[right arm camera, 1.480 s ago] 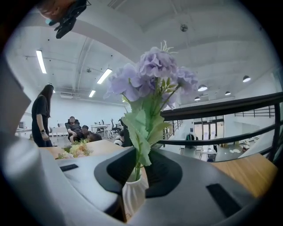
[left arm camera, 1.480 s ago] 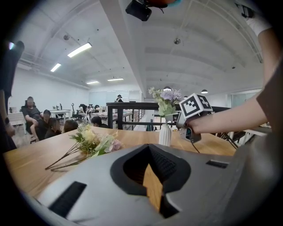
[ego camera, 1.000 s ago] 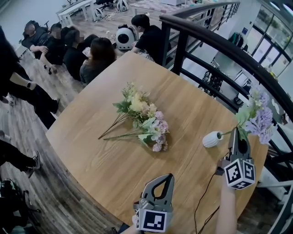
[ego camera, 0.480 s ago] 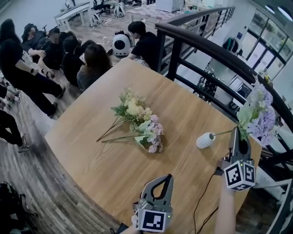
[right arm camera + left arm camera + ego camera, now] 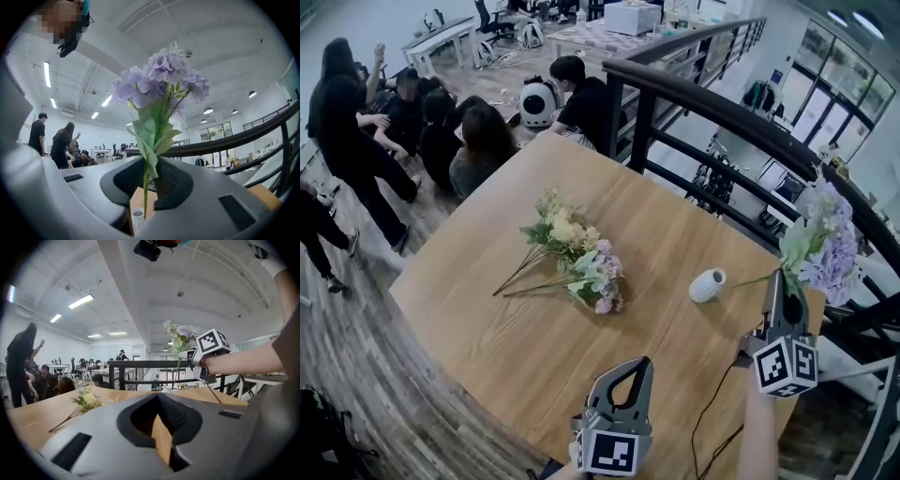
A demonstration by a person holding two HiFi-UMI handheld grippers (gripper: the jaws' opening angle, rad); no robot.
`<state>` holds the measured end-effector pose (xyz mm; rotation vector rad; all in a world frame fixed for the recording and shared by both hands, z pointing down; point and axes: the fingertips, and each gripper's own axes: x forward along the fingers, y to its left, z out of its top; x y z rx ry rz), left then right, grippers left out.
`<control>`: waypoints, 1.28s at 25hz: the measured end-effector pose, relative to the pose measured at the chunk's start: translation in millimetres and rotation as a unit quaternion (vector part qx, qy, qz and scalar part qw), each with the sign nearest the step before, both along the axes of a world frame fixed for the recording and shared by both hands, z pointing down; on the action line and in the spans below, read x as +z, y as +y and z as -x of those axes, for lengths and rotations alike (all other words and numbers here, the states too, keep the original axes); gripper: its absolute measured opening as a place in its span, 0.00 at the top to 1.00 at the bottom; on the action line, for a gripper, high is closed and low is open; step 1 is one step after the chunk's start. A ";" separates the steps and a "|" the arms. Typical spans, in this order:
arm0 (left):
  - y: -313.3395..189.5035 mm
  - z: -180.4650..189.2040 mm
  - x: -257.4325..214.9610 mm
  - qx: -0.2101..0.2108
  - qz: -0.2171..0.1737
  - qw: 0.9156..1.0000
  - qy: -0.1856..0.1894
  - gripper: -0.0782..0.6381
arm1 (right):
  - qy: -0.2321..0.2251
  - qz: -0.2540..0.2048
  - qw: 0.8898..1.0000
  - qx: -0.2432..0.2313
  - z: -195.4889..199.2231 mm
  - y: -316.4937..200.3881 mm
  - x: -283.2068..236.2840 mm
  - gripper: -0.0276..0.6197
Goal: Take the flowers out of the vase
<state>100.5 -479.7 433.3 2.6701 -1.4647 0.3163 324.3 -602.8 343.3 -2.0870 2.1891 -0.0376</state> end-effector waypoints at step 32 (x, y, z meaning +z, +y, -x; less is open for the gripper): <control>15.1 -34.5 -11.5 0.009 0.019 0.999 0.029 0.87 | -0.039 0.087 0.995 0.010 24.3 87.3 77.6 0.85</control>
